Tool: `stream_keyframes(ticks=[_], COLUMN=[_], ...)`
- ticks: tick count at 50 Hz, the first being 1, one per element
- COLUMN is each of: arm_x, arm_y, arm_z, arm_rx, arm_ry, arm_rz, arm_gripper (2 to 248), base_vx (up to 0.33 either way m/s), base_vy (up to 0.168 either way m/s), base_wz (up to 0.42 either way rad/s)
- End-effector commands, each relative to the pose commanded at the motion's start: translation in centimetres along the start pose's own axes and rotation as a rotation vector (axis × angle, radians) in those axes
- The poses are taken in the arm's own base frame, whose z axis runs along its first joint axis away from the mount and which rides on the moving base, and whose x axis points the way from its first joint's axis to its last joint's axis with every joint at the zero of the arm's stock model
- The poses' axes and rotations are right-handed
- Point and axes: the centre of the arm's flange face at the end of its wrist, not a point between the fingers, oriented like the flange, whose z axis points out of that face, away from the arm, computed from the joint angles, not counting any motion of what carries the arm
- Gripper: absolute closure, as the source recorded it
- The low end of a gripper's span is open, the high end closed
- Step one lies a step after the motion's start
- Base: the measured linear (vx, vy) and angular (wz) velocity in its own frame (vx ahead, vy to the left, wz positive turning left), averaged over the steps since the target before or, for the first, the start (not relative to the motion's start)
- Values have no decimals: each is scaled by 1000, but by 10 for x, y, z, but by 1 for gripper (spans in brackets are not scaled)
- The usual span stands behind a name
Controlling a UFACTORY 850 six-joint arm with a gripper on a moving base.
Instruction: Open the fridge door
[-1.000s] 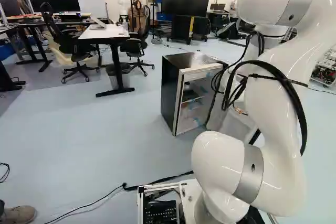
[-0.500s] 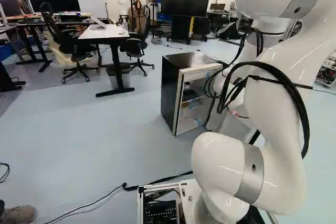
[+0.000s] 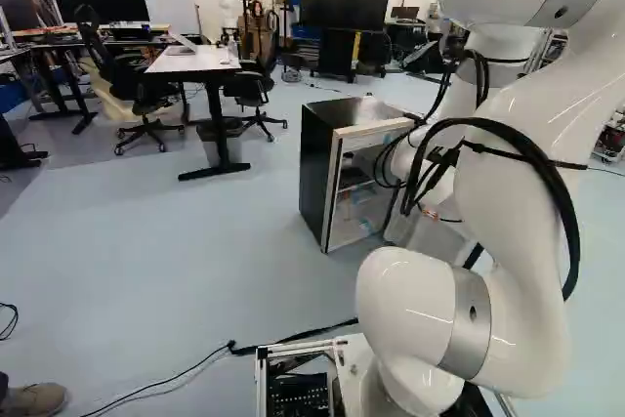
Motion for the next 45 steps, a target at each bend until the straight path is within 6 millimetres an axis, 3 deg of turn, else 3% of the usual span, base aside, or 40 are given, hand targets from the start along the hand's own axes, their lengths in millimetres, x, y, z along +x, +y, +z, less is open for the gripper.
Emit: stream_keyframes(ticks=[23,45], arm_x=[2,4], arm_y=[-15,-43], arm_z=[-19,-61], arm_rx=[83,256], arm_ry=[-11,-33], arm_rz=[-23,-76], arm_gripper=[3,3], base_vx=[0,0], base_vy=[0,0], base_wz=[0,0])
